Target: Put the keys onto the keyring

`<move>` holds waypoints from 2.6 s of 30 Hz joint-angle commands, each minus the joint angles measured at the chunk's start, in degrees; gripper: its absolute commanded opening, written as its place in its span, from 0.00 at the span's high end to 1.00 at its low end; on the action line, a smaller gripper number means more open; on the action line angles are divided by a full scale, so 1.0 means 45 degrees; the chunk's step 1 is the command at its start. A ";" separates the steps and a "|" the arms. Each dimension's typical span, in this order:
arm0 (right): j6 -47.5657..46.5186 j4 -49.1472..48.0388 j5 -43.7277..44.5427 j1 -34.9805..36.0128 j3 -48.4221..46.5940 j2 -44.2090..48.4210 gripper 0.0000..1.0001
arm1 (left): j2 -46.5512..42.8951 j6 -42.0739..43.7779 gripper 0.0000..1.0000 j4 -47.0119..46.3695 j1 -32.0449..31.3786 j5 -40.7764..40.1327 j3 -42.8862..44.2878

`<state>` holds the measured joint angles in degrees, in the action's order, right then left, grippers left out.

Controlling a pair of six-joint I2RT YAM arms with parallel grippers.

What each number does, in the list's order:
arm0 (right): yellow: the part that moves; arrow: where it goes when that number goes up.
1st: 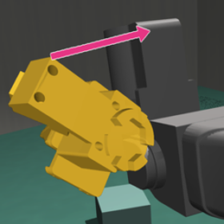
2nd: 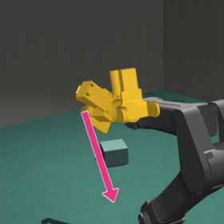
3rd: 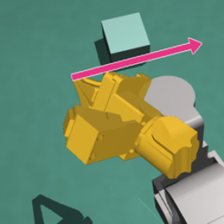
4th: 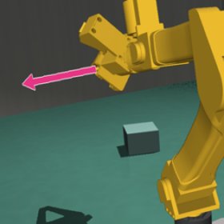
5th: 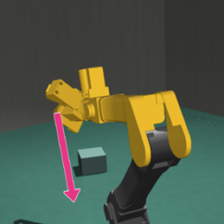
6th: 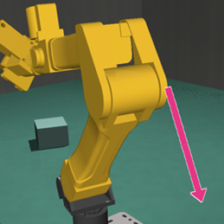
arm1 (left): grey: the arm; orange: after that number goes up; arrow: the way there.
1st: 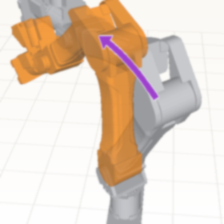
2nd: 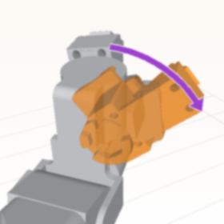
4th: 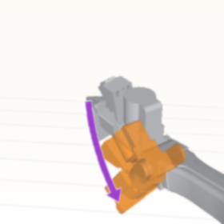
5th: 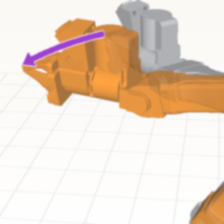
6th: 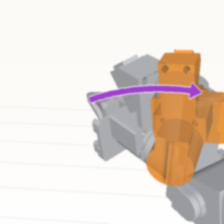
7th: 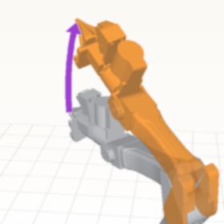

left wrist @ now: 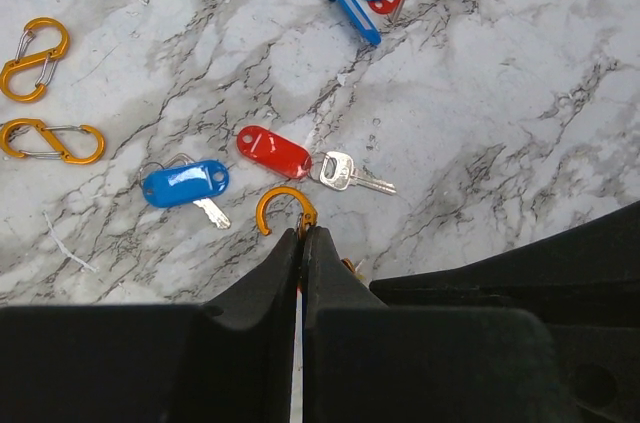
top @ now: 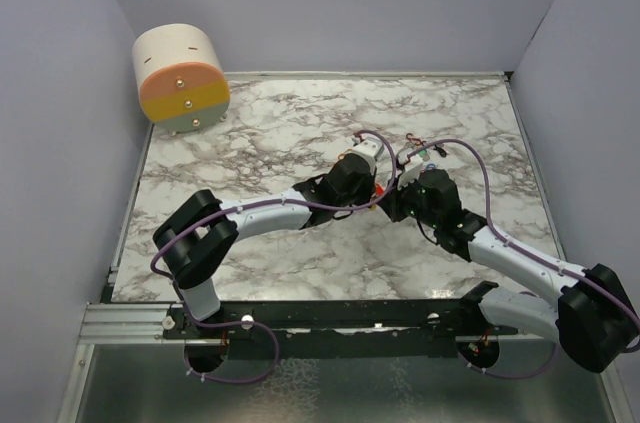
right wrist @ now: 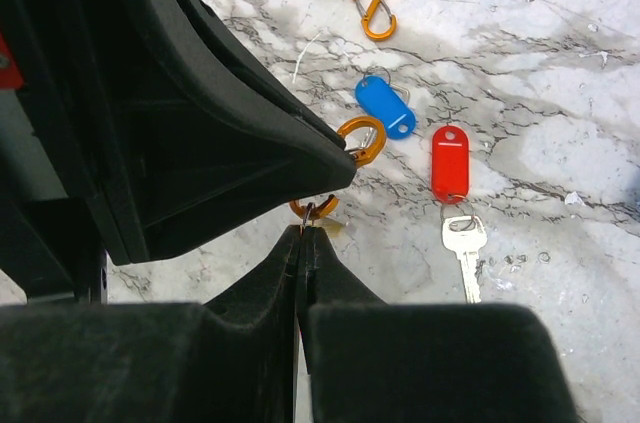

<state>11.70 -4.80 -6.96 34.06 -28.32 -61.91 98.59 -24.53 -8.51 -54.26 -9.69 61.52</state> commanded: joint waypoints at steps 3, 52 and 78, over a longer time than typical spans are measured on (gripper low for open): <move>0.0035 -0.0186 -0.0056 0.0126 0.0025 0.0461 0.99 | -0.0008 -0.0404 0.74 -0.0437 0.0542 -0.0740 0.0258; 0.1631 0.2129 0.4022 -0.2544 -0.3494 -0.3425 0.42 | -0.1476 -0.1398 0.01 -0.0862 0.2097 -0.0951 -0.2546; 0.1460 0.1196 0.3648 -0.0675 -0.3546 -0.5797 0.46 | -0.2911 -0.1567 0.02 -0.1145 0.2419 -0.1206 -0.3962</move>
<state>19.18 3.95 11.33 31.18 -45.50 -88.07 87.39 -31.64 -12.21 -43.83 -15.68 44.40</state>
